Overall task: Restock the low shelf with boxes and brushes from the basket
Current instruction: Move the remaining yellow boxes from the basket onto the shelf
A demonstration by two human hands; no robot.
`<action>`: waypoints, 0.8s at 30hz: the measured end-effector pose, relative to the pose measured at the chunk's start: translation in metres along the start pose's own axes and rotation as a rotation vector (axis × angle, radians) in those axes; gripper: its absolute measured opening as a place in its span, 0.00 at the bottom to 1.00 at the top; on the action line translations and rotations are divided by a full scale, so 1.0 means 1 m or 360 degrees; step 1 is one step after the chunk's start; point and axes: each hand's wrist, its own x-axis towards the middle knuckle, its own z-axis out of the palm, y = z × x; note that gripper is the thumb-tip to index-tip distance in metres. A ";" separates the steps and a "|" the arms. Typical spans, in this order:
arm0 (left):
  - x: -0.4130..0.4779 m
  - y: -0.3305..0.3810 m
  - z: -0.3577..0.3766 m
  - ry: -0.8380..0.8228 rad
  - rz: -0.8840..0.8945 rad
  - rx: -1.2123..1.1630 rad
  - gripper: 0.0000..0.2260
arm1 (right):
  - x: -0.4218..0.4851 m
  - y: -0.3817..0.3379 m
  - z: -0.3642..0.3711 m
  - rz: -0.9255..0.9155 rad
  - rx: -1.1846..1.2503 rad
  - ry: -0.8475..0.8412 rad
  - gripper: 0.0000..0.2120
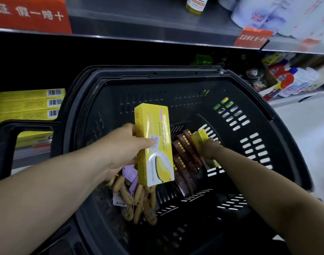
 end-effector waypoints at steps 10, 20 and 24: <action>0.010 0.000 0.007 0.0061 0.0047 0.0035 0.14 | -0.029 -0.007 -0.013 -0.0148 0.0141 -0.0190 0.14; 0.000 0.019 -0.001 0.0148 0.0263 -0.0145 0.16 | -0.185 0.001 -0.137 -0.1160 0.1933 -0.0906 0.21; -0.014 0.028 -0.013 0.0140 0.0342 -0.0334 0.16 | -0.227 -0.034 -0.133 -0.1215 0.1869 -0.0770 0.23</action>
